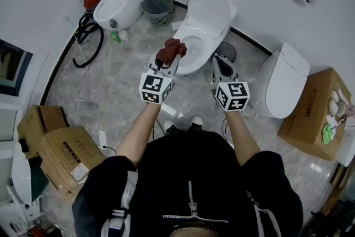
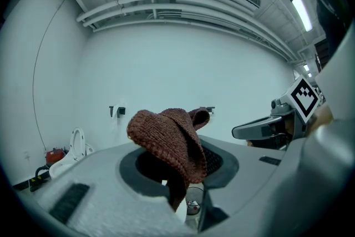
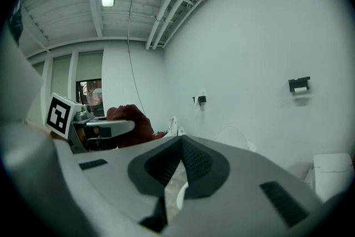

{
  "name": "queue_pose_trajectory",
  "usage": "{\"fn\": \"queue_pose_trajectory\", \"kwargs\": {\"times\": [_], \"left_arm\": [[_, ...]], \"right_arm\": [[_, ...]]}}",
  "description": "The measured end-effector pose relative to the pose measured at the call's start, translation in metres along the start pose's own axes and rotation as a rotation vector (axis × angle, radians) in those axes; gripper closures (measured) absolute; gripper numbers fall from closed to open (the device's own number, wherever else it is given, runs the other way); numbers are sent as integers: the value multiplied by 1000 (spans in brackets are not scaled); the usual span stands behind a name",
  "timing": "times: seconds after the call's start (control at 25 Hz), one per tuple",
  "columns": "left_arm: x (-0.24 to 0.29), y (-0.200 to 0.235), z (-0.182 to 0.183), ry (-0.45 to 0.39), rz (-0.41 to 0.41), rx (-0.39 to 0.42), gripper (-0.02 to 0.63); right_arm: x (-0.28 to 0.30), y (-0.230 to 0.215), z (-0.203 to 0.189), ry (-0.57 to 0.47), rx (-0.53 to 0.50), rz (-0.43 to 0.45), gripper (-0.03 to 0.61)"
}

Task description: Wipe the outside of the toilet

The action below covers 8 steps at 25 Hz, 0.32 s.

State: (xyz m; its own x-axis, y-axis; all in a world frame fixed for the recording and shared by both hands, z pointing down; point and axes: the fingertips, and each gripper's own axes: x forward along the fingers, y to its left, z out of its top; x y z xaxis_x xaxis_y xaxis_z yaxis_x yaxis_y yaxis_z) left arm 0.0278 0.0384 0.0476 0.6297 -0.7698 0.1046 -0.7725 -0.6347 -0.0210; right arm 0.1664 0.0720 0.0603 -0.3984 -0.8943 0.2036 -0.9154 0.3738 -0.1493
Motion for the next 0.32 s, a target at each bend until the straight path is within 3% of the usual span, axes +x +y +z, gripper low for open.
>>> {"fn": "queue_pose_trajectory", "kwargs": {"times": [0.32], "left_arm": [[-1,6,-1,-4,-14,-5,499]], "right_arm": [[11,8,-3,13,-3,11,578]]}}
